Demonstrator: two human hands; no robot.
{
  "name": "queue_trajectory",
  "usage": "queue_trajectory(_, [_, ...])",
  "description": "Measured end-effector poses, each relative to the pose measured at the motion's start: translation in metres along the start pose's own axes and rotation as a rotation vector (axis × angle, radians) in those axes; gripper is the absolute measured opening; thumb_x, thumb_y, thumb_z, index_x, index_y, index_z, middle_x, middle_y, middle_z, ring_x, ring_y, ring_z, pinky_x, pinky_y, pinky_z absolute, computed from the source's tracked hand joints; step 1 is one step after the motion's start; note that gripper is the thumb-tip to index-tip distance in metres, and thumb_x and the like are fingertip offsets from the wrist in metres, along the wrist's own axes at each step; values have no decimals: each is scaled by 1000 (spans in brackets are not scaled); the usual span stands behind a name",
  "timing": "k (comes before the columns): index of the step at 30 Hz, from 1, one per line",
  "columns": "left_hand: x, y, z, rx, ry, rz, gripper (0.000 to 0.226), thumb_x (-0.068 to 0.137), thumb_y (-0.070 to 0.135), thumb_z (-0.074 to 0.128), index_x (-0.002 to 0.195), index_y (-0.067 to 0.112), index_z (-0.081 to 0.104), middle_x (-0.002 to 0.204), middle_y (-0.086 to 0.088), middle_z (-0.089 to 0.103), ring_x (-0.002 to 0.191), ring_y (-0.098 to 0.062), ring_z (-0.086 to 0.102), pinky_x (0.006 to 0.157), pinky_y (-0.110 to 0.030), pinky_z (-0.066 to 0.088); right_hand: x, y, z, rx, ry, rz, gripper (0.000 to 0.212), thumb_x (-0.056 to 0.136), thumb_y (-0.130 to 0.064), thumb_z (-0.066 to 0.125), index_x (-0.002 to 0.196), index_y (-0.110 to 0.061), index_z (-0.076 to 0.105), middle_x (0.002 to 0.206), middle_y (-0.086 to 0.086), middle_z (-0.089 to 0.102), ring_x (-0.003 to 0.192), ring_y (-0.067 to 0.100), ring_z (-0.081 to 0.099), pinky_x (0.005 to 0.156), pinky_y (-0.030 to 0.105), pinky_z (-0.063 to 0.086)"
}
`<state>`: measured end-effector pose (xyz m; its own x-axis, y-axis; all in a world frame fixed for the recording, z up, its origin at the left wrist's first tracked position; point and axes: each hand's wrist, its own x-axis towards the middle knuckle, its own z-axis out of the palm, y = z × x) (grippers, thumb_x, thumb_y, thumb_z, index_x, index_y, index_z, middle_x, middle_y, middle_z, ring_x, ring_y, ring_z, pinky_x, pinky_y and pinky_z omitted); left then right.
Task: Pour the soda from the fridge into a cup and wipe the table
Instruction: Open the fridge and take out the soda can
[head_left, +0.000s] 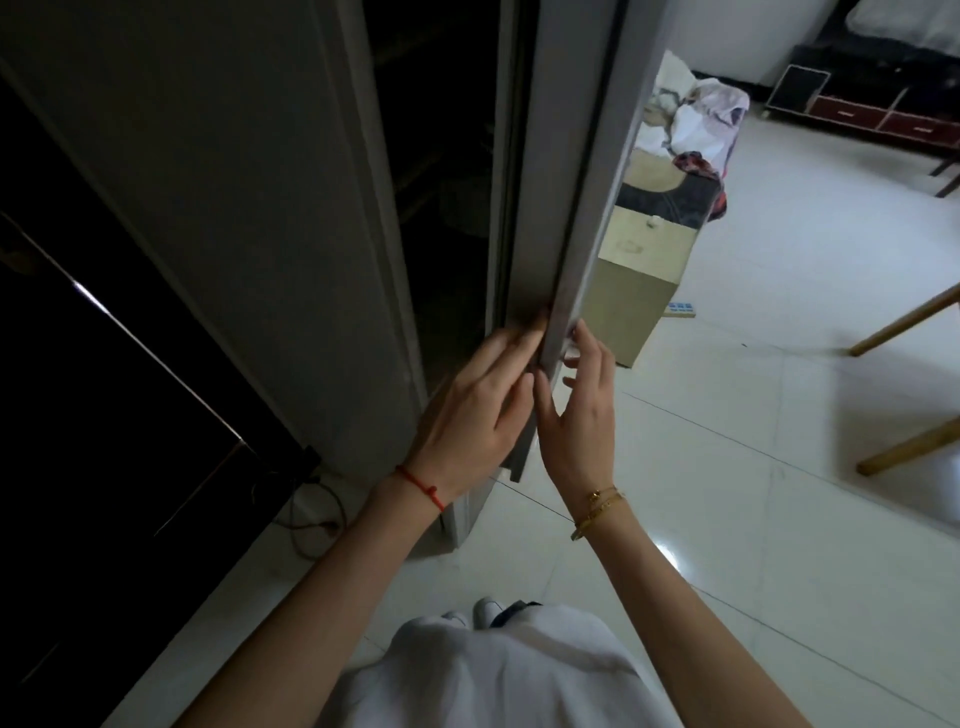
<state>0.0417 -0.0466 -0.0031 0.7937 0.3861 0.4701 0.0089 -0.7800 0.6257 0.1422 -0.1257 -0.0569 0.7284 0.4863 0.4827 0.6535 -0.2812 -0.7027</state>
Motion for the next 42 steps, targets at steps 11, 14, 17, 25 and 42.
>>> queue_trajectory(11, [37,24,30,42,38,254,39,98,14,51,137,9,53,133,-9,55,127,-19,47,103,-35,47,5,36,-59,-115,166,49,56,97,-28,50,148,-13,33,140,6,45,125,19,49,97,38,51])
queue_trajectory(14, [49,26,34,50,145,286,41,94,10,54,135,8,54,134,-12,52,128,-21,44,107,-32,43,8,44,-77,-141,205,63,59,96,-33,47,149,-13,31,142,7,45,126,21,47,98,40,50])
queue_trajectory(17, [62,30,35,84,239,278,44,92,8,57,135,6,52,138,-16,49,133,-14,33,112,-20,31,12,54,-95,-160,231,63,61,96,-38,45,150,-13,29,143,6,45,128,22,45,101,39,48])
queue_trajectory(25, [89,43,75,176,199,138,60,93,8,56,148,11,34,158,-9,26,146,-12,9,120,-41,21,32,98,-140,-223,234,49,60,96,-36,48,149,-14,31,147,2,44,128,19,43,104,23,38])
queue_trajectory(42, [149,123,205,288,328,98,68,87,0,55,150,6,31,156,-11,30,147,-23,23,113,-54,33,120,227,-258,-236,31,-115,59,94,-19,58,147,-9,36,143,8,48,128,24,45,108,31,38])
